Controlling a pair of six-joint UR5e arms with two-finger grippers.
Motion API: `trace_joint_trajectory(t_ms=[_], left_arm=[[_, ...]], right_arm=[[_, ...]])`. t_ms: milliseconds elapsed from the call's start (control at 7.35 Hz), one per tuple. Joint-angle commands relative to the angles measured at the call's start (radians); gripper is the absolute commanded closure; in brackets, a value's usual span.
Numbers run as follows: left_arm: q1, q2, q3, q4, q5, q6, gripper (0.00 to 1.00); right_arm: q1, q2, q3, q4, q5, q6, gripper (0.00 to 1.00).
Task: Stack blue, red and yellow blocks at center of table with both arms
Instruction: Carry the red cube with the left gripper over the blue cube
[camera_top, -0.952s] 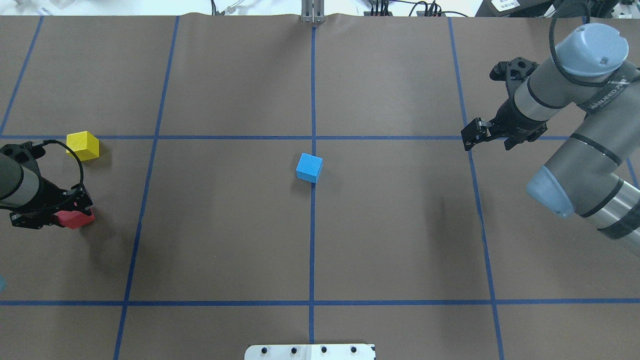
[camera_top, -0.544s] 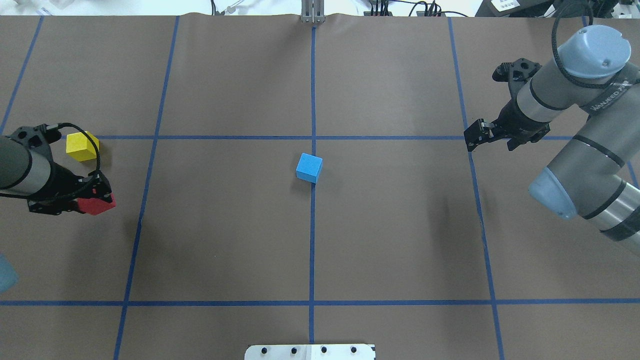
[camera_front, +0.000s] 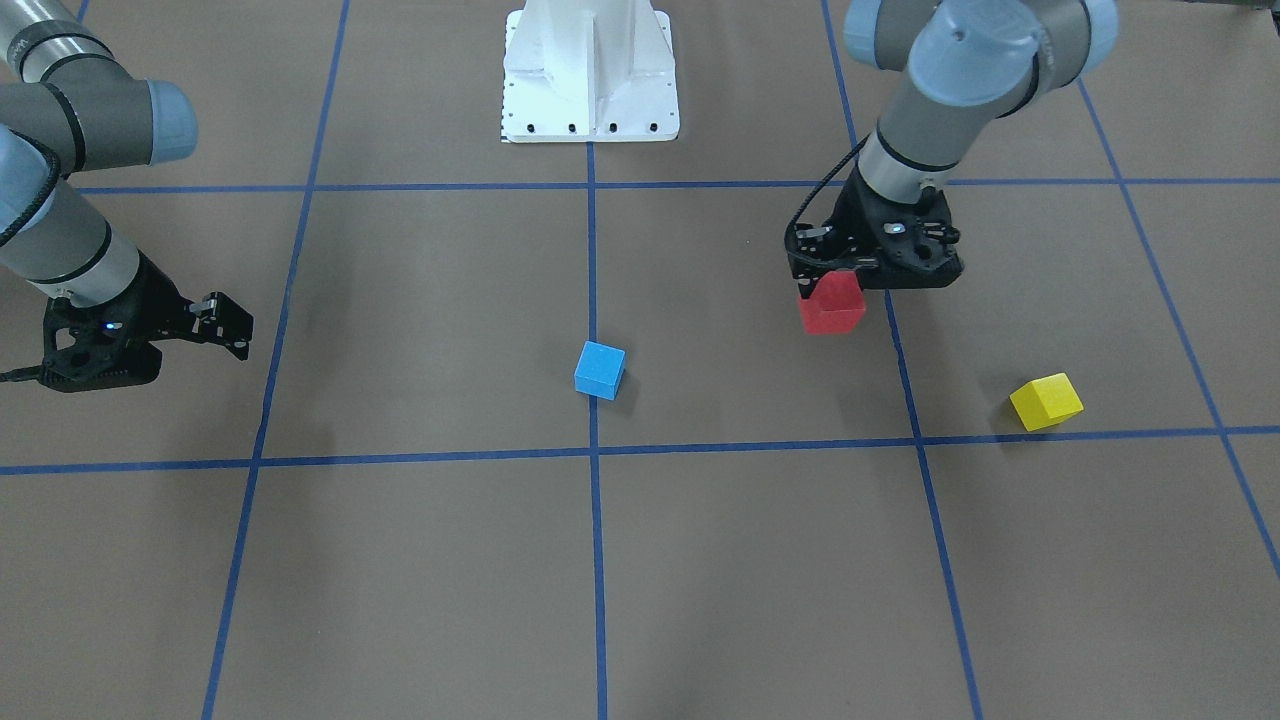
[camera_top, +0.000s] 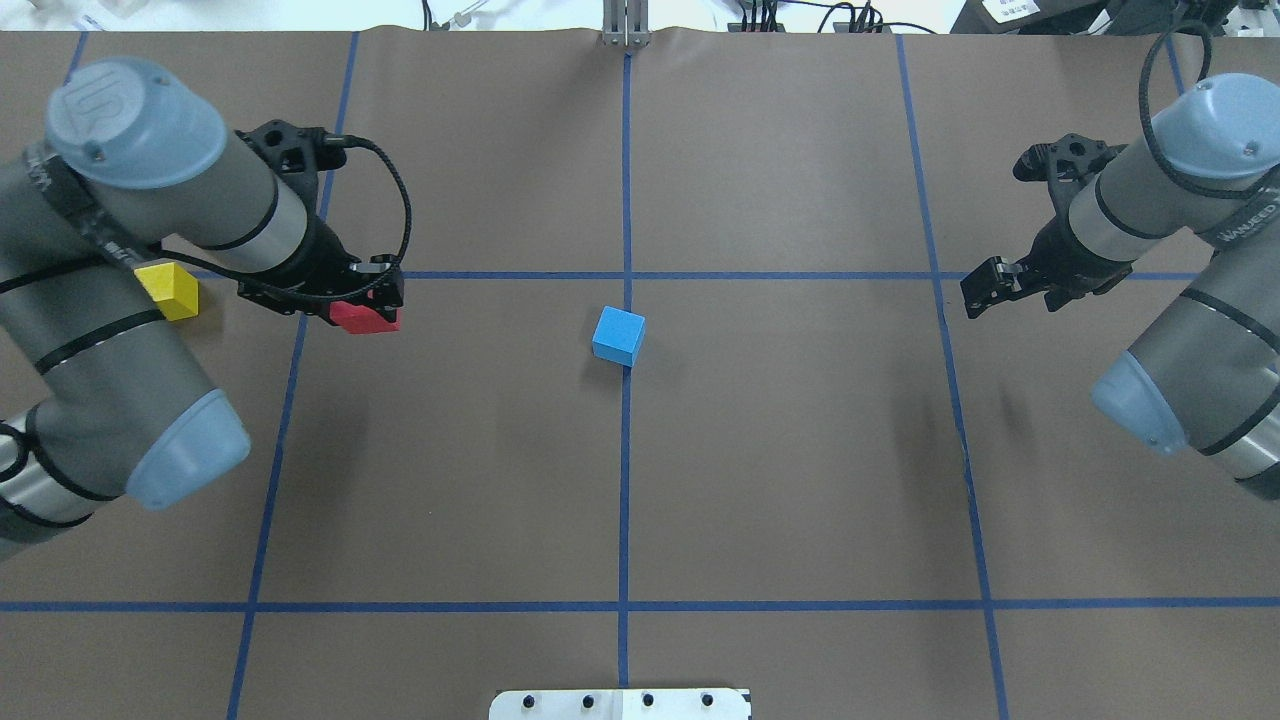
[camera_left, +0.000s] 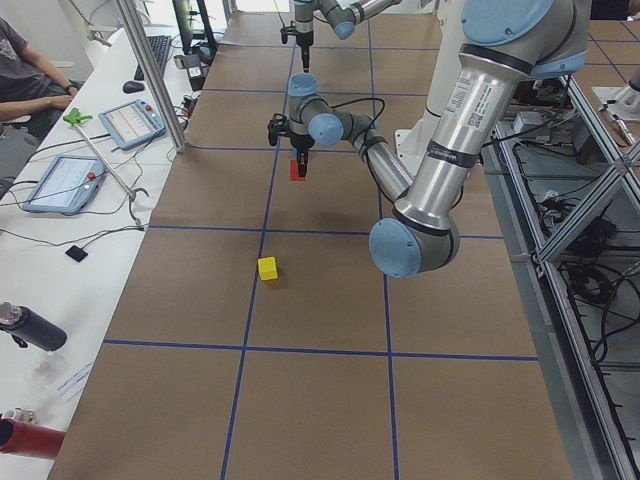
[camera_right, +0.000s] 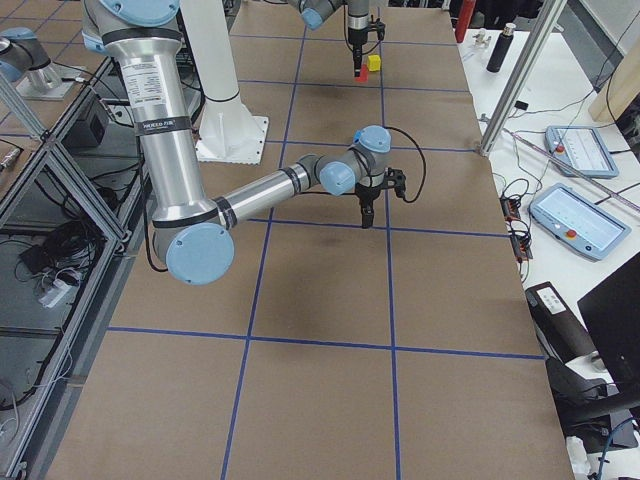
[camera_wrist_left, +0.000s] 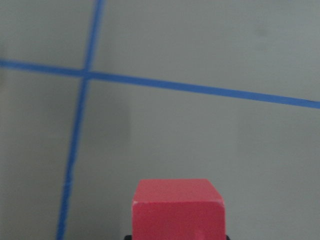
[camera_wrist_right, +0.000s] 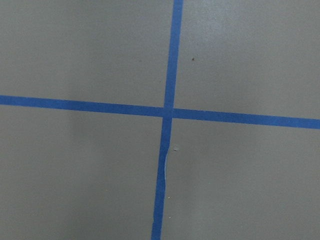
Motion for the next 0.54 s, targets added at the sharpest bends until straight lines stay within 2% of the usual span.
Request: trace_joint_trajectory(t_ms=[0, 136, 408], left_arm=[[0.047, -0.176, 0.133, 0.023, 0.043, 0.122, 1.00], [0.083, -0.254, 0.227, 0.011, 0.072, 0.123, 1.00], [0.095, -0.435, 0.440, 0.006, 0.073, 0.132, 1.00]], right_arm=[[0.002, -0.020, -0.001, 0.022, -0.001, -0.004, 0.00], [0.004, -0.026, 0.001, 0.022, -0.001, -0.004, 0.00], [0.004, -0.027, 0.004, 0.024, -0.001, -0.002, 0.00]])
